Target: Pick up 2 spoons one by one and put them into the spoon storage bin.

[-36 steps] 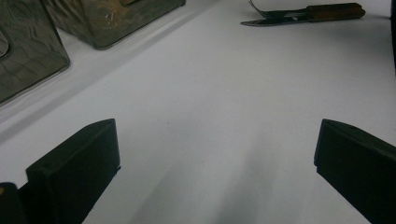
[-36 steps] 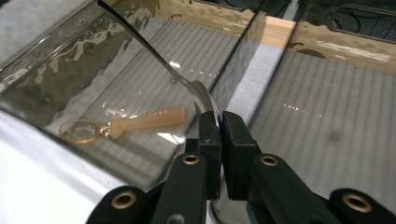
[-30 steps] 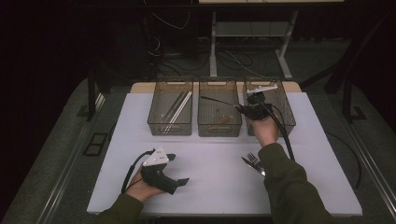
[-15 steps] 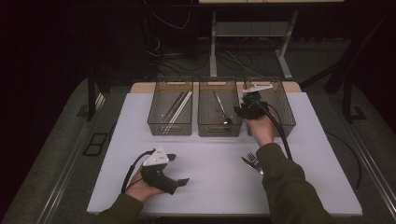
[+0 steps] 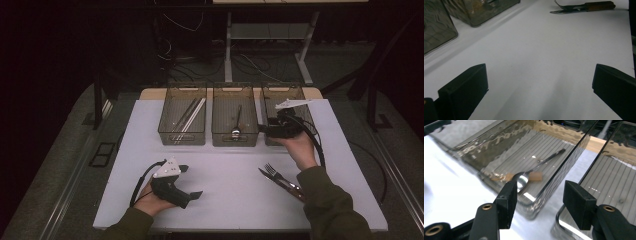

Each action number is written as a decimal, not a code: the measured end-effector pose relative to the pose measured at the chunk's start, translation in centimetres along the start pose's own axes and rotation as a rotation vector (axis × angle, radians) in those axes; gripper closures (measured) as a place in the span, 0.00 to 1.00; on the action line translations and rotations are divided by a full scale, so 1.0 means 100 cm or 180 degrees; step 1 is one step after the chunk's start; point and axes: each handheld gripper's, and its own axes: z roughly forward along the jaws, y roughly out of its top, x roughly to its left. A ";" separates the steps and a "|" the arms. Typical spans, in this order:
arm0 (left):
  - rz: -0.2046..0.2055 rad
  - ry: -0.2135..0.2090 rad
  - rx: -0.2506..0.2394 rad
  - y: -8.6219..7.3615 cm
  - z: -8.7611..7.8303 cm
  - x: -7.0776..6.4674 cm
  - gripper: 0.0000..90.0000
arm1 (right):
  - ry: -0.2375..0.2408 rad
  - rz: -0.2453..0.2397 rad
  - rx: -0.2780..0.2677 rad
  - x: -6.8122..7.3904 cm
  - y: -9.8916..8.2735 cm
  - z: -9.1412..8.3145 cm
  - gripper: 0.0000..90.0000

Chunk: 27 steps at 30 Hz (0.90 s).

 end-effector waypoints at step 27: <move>0.0043 -0.0024 0.0030 0.000 -0.001 -0.001 0.00 | 0.0369 -0.0189 0.0023 -0.014 -0.073 -0.054 0.45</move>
